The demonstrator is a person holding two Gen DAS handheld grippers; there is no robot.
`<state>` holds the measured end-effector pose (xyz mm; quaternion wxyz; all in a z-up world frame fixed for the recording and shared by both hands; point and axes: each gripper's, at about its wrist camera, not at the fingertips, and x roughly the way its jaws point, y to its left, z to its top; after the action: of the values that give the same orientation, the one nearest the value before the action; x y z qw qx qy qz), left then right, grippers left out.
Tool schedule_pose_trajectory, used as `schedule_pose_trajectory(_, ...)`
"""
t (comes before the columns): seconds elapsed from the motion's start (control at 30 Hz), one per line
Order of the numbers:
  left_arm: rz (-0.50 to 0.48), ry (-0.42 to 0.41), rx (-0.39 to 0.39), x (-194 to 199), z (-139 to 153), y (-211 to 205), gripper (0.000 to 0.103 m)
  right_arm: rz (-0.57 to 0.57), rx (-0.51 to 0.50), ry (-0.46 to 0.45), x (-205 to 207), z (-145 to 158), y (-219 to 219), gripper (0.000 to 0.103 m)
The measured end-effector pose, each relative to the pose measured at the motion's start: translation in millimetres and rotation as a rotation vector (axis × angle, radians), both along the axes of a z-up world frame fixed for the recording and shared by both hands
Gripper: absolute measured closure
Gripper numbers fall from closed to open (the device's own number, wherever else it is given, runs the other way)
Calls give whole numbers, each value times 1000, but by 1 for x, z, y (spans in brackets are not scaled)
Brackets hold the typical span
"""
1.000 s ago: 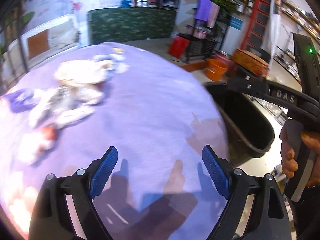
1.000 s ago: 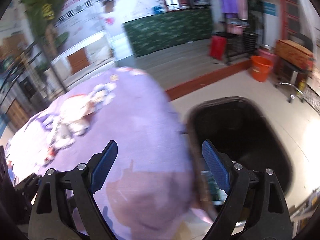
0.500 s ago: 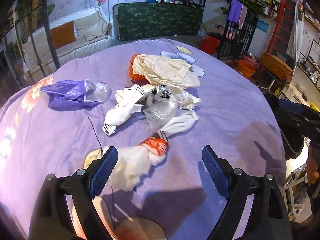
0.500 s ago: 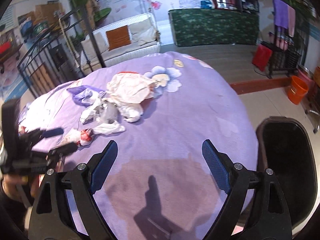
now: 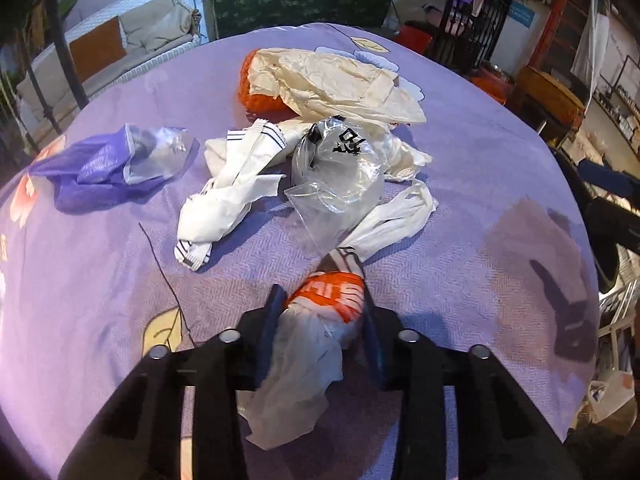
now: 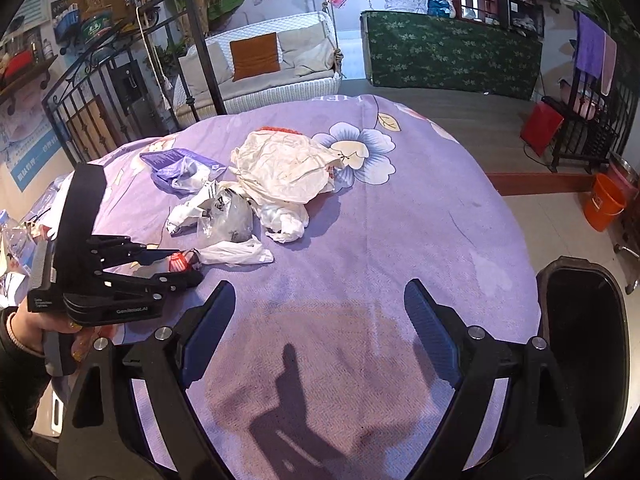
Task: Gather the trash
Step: 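Grasp the white plastic bag with red print with the left tool, then grasp the clear plastic bag with the right tool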
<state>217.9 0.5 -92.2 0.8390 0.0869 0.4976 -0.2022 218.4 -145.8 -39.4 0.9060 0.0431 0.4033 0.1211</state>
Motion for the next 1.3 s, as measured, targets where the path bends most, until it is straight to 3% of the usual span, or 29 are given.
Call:
schedule_pose_trajectory(0.3, 76, -57, -79, -39, 16, 14, 78, 40, 36, 25, 16, -5, 14, 17)
schedule_pose_trajectory(0.53, 264, -140, -141, -68, 36, 44, 78, 96, 111, 50, 39, -4, 42, 18)
schedule_pose_trajectory(0.83, 363, -162, -188, -78, 40, 64, 78, 181, 96, 145, 82, -24, 102, 30)
schedule_pose_trajectory(1.0, 358, -167, -179, -83, 38, 65, 78, 159, 99, 216, 108, -42, 117, 40)
schedule_pose_trajectory(1.07, 361, -166, -186, -86, 36, 65, 78, 138, 76, 213, 114, -45, 123, 41)
schedule_pose_trajectory(1.17, 367, -151, -198, -86, 32, 67, 78, 136, 75, 232, 120, -51, 129, 52)
schedule_pose_trajectory(1.3, 363, -145, -198, -87, 30, 67, 78, 124, 78, 245, 120, -54, 132, 60)
